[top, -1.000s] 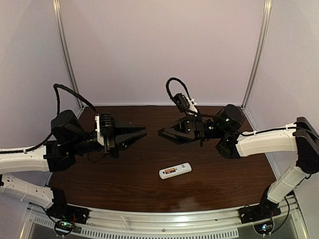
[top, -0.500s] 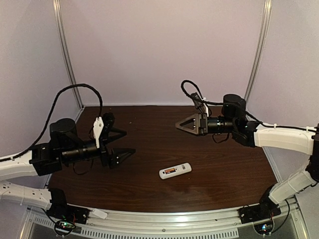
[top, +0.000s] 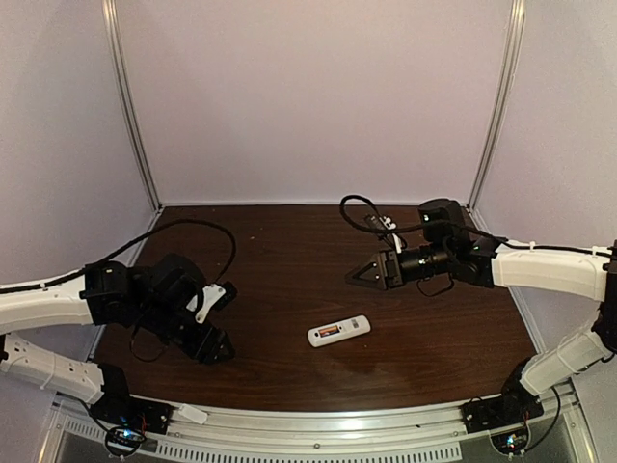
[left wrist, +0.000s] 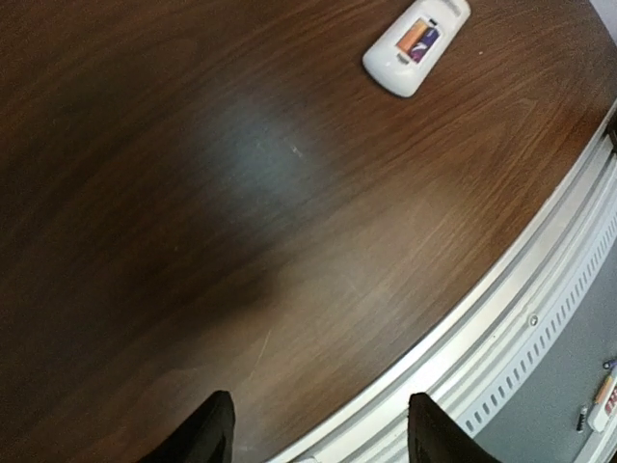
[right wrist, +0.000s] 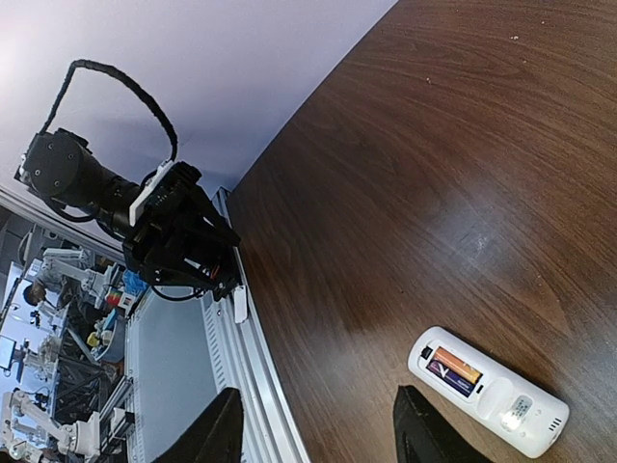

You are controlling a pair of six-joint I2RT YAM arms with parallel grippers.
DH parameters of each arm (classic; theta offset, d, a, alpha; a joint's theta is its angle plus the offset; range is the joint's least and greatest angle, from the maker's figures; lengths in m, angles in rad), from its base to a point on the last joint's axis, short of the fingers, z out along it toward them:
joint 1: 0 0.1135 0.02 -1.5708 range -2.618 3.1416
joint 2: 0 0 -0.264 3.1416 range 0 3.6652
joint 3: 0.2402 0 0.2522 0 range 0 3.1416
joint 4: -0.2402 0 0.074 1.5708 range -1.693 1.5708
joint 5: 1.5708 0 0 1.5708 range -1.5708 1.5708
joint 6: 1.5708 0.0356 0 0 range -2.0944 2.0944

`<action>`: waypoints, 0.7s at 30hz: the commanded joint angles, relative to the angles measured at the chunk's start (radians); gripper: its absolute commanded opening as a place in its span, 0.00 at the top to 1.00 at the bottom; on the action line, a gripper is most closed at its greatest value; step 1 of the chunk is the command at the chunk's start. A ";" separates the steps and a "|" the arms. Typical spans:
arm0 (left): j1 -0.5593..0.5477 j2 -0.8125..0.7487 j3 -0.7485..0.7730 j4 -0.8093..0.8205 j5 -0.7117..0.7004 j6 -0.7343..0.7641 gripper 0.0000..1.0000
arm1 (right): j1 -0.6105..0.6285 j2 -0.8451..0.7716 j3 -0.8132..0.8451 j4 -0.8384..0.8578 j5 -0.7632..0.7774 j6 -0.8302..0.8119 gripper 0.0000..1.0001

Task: Load the batteries into the remote control
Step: Pick up the battery cover from the center of the board.

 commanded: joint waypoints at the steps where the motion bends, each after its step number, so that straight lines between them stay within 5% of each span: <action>1: -0.044 -0.007 0.020 -0.164 0.011 -0.258 0.37 | 0.003 -0.028 -0.015 -0.030 0.015 -0.038 0.45; 12: -0.246 0.058 -0.064 -0.335 -0.019 -0.773 0.57 | 0.002 -0.012 -0.030 -0.006 -0.004 -0.042 0.46; 21: -0.298 0.081 -0.150 -0.385 -0.023 -0.914 0.77 | 0.002 -0.036 -0.053 -0.006 -0.005 -0.050 0.45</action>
